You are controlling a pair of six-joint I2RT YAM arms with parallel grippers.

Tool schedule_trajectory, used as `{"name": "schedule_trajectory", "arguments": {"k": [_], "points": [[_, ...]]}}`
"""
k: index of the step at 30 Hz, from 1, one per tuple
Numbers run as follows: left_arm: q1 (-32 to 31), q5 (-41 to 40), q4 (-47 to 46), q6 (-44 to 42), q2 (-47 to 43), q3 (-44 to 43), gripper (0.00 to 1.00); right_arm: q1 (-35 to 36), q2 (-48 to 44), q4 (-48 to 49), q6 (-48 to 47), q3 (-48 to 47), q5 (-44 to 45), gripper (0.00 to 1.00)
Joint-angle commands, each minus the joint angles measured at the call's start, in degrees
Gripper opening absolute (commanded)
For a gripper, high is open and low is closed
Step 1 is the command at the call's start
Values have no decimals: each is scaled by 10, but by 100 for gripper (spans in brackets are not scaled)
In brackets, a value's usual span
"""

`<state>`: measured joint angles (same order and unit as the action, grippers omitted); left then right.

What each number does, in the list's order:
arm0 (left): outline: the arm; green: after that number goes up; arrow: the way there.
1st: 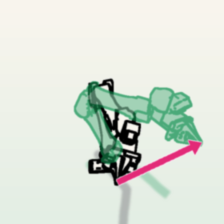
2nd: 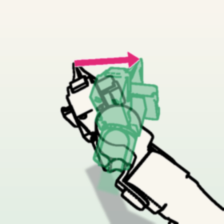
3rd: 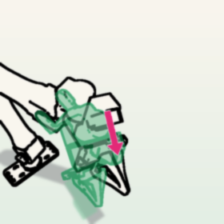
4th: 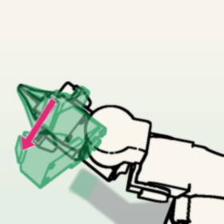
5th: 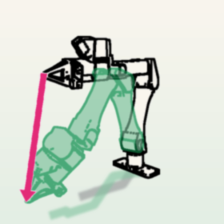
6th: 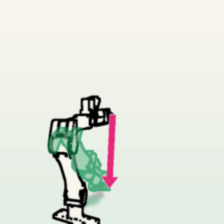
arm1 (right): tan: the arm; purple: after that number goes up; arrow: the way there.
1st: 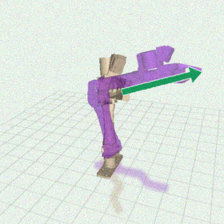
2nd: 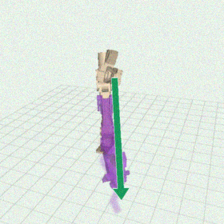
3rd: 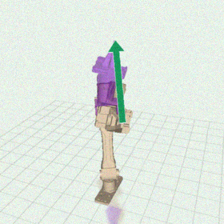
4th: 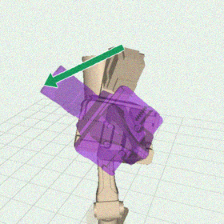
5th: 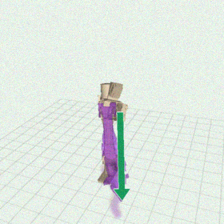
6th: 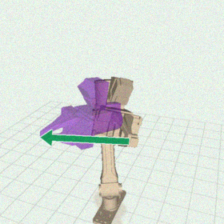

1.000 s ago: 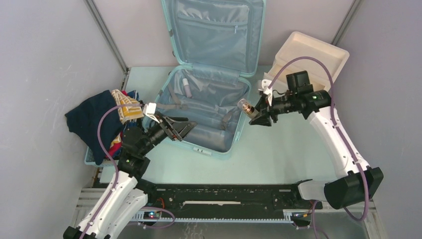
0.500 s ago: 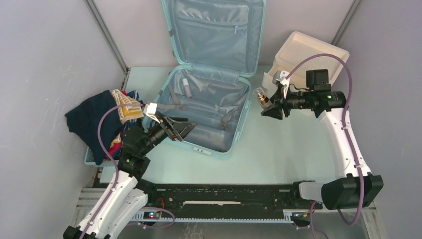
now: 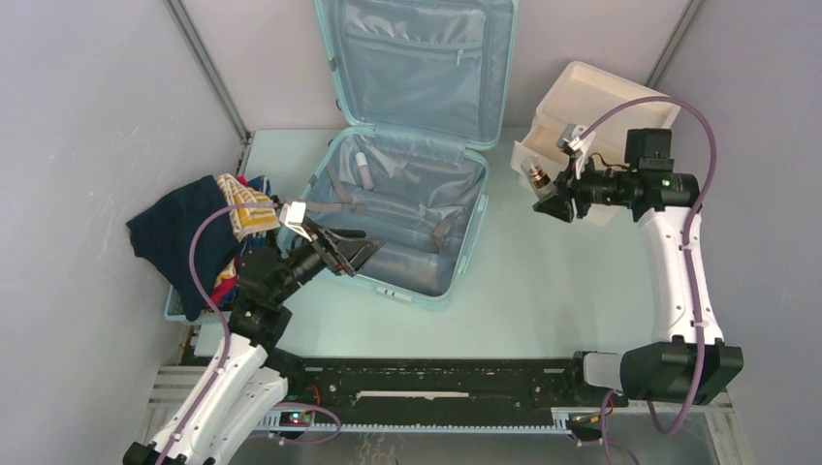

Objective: Open, take out, and arrange the luggage
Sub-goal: Place the personal item in the drawer.

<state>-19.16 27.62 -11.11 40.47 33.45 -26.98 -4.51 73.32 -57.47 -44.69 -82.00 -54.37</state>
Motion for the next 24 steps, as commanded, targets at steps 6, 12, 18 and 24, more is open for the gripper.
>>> {"name": "schedule_trajectory", "arguments": {"k": [6, 12, 18, 24], "points": [[-1, 0, -13, -16, -7, -13, 87, -30, 34, -31, -3, -78, 71, 0], [-1, 0, -11, -17, -13, -7, 88, -31, 68, -27, 3, -116, 155, 0], [-1, -1, -6, -21, -17, -7, 88, -50, 128, -26, 2, -181, 236, 0], [0, -2, -3, -22, -20, -5, 88, -66, 214, -45, -21, -271, 296, 3]]}}
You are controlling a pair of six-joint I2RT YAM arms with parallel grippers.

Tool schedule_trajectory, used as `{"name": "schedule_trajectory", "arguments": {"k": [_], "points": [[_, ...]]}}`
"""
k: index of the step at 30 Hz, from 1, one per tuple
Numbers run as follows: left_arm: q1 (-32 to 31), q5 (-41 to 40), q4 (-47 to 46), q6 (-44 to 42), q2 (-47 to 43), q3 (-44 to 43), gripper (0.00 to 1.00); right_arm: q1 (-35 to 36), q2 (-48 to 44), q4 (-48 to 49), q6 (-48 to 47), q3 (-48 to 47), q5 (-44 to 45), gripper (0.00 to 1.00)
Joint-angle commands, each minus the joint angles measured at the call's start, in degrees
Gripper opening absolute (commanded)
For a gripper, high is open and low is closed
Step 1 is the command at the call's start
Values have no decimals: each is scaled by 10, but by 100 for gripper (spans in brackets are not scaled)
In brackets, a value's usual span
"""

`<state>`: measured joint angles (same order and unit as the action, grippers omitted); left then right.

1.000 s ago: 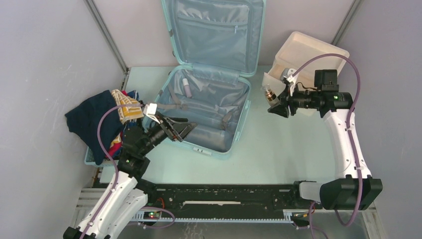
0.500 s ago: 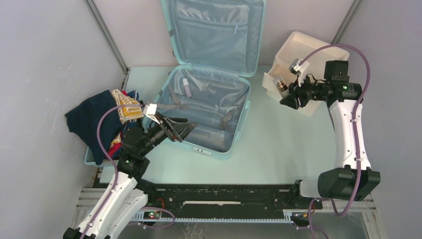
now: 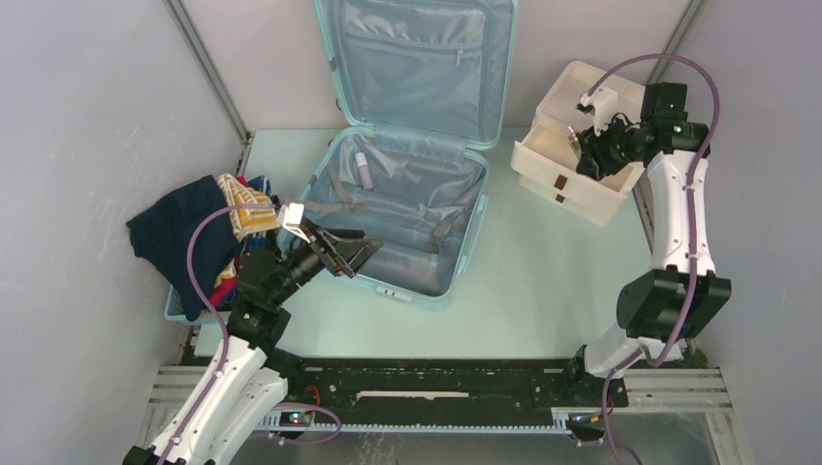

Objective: Open, take out, and arrange the luggage
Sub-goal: Place the personal item in the drawer.

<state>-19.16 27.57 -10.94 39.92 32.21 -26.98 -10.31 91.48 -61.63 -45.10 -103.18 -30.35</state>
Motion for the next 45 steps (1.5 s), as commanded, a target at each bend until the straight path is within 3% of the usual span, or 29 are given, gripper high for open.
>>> {"name": "schedule_trajectory", "arguments": {"k": [1, 8, 13, 26, 38, 45], "points": [[0, -2, -4, -17, -8, -4, 88, -9, 46, -5, -19, -72, 62, 4], [0, -7, 4, -22, -14, -4, 88, -15, 119, -38, -22, -137, 83, 15], [0, -8, 12, -27, -16, -6, 88, -15, 137, -45, -21, -140, 84, 38], [0, -8, 17, -27, -19, -8, 88, -17, 133, -57, -17, -140, 69, 64], [0, -10, 27, -24, -30, -8, 88, -18, 61, -57, 3, -138, 7, 68], [0, -11, 28, -22, -29, -8, 88, -18, -40, 6, 20, -34, -98, 69]]}}
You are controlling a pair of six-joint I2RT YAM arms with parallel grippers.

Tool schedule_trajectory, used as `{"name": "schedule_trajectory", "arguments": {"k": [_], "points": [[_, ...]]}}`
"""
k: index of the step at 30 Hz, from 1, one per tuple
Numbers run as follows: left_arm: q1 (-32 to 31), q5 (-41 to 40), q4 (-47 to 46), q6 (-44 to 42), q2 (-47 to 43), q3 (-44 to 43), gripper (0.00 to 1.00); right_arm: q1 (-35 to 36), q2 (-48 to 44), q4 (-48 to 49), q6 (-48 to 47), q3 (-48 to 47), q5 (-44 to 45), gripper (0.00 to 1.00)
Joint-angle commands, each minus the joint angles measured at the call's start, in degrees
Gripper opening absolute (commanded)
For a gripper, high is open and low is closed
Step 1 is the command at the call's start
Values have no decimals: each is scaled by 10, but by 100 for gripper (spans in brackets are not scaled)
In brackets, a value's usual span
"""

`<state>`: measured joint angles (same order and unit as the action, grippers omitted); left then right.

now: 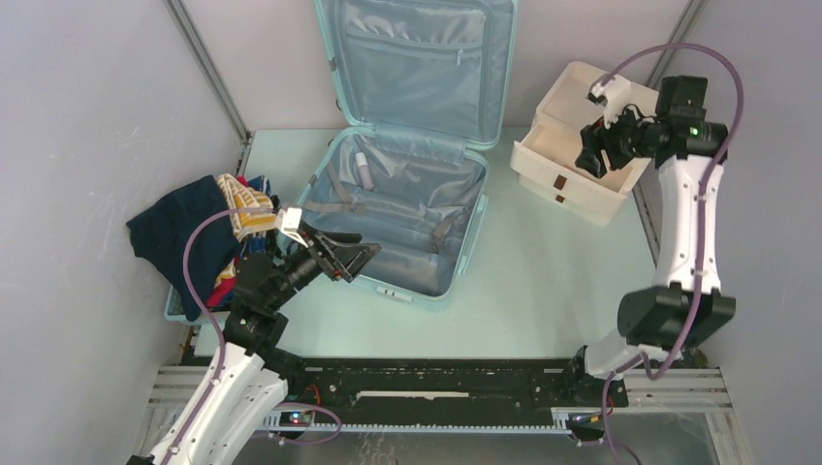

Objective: Open, take out, and arrange the luggage
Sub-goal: Close the drawer of the storage box.

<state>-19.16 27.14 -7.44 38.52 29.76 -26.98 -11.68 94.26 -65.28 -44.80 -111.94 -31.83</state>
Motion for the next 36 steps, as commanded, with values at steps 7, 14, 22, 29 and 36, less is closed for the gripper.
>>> {"name": "schedule_trajectory", "arguments": {"k": [7, 14, 22, 29, 36], "points": [[0, -7, -8, -6, -1, -8, 88, -4, -188, 133, -31, 227, -197, 75], [0, -9, -14, -1, 6, -8, 88, 6, -235, 142, -76, 322, -261, 79], [0, -10, -15, 0, 10, -7, 88, 25, -202, 75, -107, 323, -277, 79], [0, -12, -16, 0, 17, -6, 88, 44, -185, 72, -98, 332, -251, 78], [0, -14, -20, 0, 25, -6, 88, 64, -173, 81, -83, 344, -209, 77]]}}
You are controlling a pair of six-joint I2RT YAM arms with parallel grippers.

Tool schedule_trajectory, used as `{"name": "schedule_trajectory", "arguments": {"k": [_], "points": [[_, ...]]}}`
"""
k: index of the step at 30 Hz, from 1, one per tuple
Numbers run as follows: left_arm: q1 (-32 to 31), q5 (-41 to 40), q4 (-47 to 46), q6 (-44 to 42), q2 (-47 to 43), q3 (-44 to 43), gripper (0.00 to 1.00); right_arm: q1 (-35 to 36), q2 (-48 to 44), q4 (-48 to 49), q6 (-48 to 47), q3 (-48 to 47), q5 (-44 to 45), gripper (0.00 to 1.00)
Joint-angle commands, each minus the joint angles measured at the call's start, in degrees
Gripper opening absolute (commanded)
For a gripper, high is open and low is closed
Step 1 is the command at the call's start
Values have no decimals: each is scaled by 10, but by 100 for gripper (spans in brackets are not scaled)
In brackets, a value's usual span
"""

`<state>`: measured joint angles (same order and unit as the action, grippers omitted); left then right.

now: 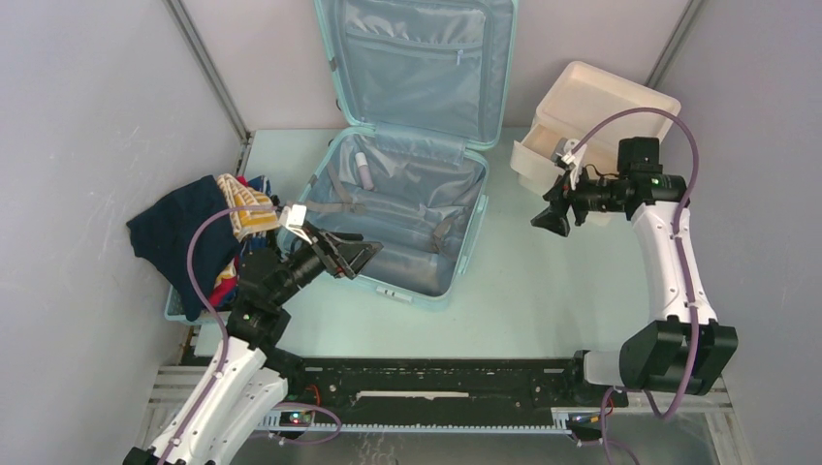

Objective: Open, take out, and arrange the luggage
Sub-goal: Close the drawer of the storage box.

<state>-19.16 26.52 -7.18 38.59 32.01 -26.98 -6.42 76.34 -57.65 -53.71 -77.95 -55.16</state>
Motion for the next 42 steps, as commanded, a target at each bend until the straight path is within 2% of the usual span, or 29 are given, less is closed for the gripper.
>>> {"name": "schedule_trajectory", "arguments": {"k": [1, 16, 24, 33, 42], "points": [[0, -10, -22, -1, 4, -5, 88, 15, 8, 6, 8, 5, 32, 77], [0, -17, -19, -1, 6, -3, 88, 50, 31, 37, 41, 19, 135, 71], [0, -23, -14, -3, 1, 0, 88, 51, 40, 70, 72, 20, 181, 62], [0, -30, -6, -7, -5, 5, 88, 51, 54, 116, 81, 19, 228, 50], [0, -32, -4, -7, -8, 7, 88, 57, 80, 184, 90, 19, 312, 29]]}}
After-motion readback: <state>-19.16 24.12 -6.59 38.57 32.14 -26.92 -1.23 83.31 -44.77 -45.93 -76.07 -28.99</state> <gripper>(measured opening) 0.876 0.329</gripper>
